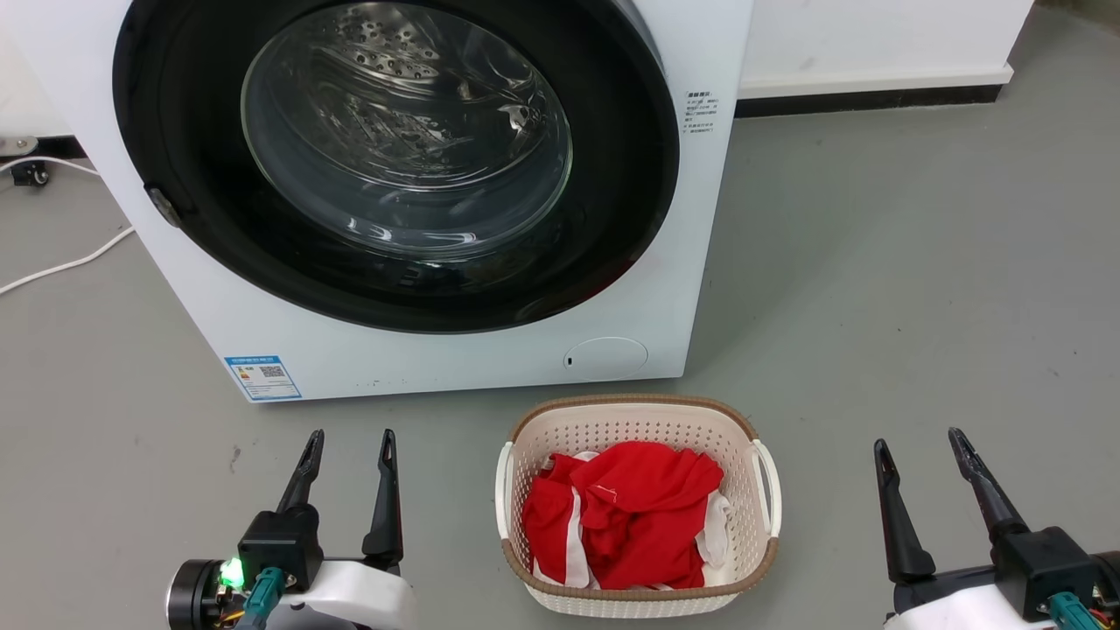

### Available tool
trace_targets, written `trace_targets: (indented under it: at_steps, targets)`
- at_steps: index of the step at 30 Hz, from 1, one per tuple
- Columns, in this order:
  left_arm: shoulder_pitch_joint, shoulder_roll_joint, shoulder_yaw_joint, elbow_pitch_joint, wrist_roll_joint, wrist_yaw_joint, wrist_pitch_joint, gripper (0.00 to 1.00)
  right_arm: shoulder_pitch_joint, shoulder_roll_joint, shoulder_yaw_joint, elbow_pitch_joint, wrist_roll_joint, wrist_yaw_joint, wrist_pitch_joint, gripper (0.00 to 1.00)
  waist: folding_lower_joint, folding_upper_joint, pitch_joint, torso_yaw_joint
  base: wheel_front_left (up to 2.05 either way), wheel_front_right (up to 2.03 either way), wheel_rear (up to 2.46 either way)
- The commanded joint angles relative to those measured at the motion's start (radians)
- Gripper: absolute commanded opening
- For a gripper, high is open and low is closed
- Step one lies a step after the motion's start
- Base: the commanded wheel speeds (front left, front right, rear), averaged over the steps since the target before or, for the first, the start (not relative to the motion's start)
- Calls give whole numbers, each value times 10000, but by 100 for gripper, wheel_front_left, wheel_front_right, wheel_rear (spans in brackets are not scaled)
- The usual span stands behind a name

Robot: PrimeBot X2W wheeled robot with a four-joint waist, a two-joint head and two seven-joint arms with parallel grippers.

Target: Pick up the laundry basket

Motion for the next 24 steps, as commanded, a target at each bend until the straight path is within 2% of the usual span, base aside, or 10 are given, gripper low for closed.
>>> trace_targets:
  at_steps: [1, 9, 24]
  targets:
    - [94, 23, -7, -14, 29, -22, -76, 100, 72, -51, -5, -27, 23, -7, -39, 100, 0, 0, 18, -4, 0, 0, 0]
    - [-498, 22, -370, 754, -227, -346, -54, 100, -349, -48, -217, 720, 40, -7, -32, 100, 0, 0, 552, -97, 0, 0, 0]
    - [-3594, 24, -867, 4233, -192, -886, -53, 100, -3669, -39, 162, 3295, -262, -7, -32, 100, 0, 0, 3901, -641, 0, 0, 0]
